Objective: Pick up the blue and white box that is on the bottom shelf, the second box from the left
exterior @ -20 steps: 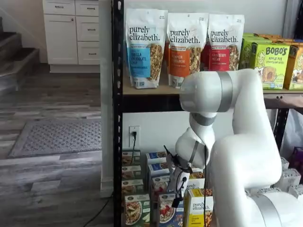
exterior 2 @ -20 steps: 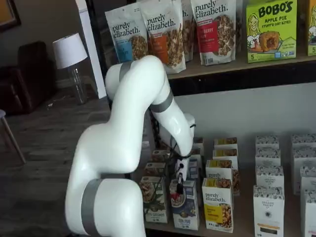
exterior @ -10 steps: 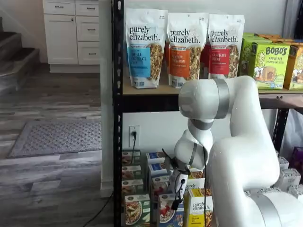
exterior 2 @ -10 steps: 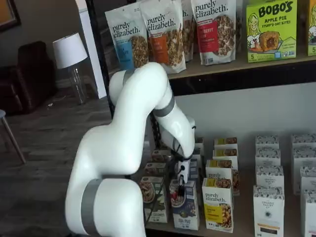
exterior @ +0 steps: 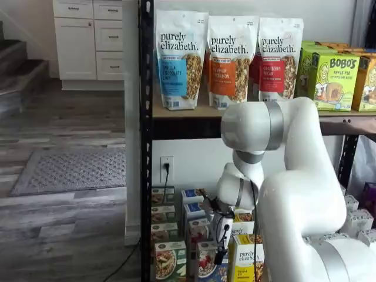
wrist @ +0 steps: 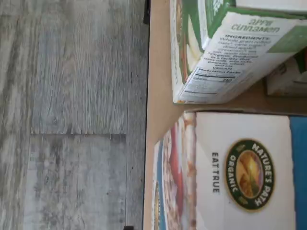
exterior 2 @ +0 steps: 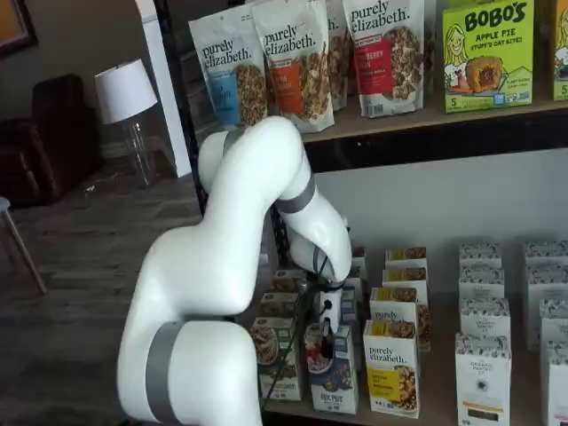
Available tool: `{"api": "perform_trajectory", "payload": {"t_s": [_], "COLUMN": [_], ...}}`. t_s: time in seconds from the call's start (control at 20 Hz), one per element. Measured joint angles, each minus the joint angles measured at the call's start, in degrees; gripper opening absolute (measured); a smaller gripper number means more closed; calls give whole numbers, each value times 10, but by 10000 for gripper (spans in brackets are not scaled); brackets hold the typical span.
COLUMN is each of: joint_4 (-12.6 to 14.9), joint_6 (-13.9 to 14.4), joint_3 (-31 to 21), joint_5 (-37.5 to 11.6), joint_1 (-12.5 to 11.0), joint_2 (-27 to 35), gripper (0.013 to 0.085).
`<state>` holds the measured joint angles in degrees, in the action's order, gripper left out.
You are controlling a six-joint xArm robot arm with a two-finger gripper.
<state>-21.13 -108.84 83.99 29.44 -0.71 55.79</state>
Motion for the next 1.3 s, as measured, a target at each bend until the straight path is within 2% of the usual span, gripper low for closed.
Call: {"api": "perform_trajectory", "payload": {"t_s": [0.35,0.5,0.6,0.75,0.9,1.3], "joint_4": [-2,-14,-21,-26,-28,-23], "joint_6": [0,-10,-16,-21,-22,-16], "joint_3": [-9,-14,-17,-19,-20,-25], "joint_5": [-10,-17,-19,-18,-16,-22], "joint_1": [3,4,5,5,5,8], "joint_2": [1,0,-1,-4,-5,-9], "gripper": [850,850,770,730,650,650]}}
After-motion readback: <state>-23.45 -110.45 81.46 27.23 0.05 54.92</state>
